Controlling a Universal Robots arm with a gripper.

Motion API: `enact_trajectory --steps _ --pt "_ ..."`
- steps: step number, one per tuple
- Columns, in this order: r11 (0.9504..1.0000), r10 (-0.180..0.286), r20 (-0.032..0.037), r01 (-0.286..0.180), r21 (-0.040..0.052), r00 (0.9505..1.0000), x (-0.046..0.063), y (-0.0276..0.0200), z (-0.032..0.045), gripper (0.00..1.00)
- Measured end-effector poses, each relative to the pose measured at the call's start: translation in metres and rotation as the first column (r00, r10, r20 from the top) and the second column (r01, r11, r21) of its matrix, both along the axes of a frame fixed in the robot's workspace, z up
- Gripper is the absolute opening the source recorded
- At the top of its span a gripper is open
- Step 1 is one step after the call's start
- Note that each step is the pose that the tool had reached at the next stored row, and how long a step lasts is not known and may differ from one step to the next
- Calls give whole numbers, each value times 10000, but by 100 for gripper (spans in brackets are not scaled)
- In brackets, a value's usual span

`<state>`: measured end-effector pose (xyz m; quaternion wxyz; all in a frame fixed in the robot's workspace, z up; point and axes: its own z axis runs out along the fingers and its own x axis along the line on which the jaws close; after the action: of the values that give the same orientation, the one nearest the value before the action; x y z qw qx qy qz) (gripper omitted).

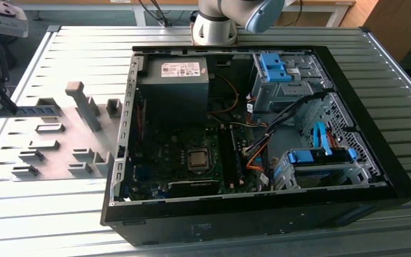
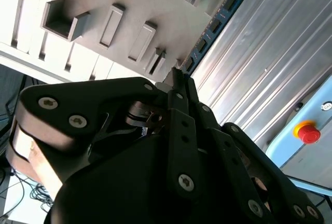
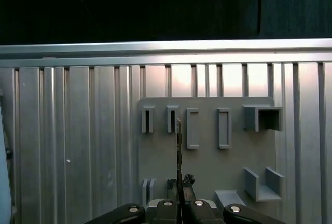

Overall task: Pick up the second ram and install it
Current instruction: 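Pick up the second ram and move it above second insertion slot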

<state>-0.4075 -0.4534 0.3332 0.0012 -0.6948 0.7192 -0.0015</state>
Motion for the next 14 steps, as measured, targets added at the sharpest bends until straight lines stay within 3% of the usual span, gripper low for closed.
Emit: enact_trajectory --steps 14 --pt "10000 0 0 0 0 10000 0 0 157 14"
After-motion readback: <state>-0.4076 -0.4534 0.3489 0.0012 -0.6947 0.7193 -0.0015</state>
